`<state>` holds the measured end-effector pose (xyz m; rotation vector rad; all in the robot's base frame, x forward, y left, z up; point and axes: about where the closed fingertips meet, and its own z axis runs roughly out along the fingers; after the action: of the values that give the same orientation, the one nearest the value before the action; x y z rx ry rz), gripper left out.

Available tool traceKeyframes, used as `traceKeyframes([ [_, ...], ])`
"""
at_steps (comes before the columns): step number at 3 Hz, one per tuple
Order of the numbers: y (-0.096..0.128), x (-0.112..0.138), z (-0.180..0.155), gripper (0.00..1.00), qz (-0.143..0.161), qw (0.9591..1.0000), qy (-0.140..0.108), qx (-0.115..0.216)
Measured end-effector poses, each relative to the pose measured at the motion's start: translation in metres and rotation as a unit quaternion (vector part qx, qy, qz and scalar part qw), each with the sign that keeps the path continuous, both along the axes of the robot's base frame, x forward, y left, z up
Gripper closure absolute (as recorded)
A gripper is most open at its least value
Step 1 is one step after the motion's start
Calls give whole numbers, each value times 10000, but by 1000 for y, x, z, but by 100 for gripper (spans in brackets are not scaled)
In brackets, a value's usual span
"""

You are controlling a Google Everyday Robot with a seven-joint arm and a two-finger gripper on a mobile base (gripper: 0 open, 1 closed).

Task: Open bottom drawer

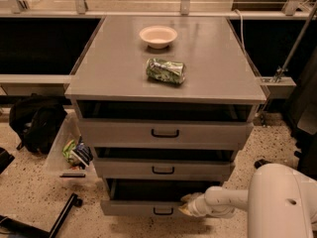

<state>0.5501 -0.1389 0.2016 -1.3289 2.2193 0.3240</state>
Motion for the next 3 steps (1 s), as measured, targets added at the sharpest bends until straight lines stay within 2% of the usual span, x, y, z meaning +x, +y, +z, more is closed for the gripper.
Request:
traceKeyframes([
  [3,-6,-25,-2,100,-141,9998,1,114],
])
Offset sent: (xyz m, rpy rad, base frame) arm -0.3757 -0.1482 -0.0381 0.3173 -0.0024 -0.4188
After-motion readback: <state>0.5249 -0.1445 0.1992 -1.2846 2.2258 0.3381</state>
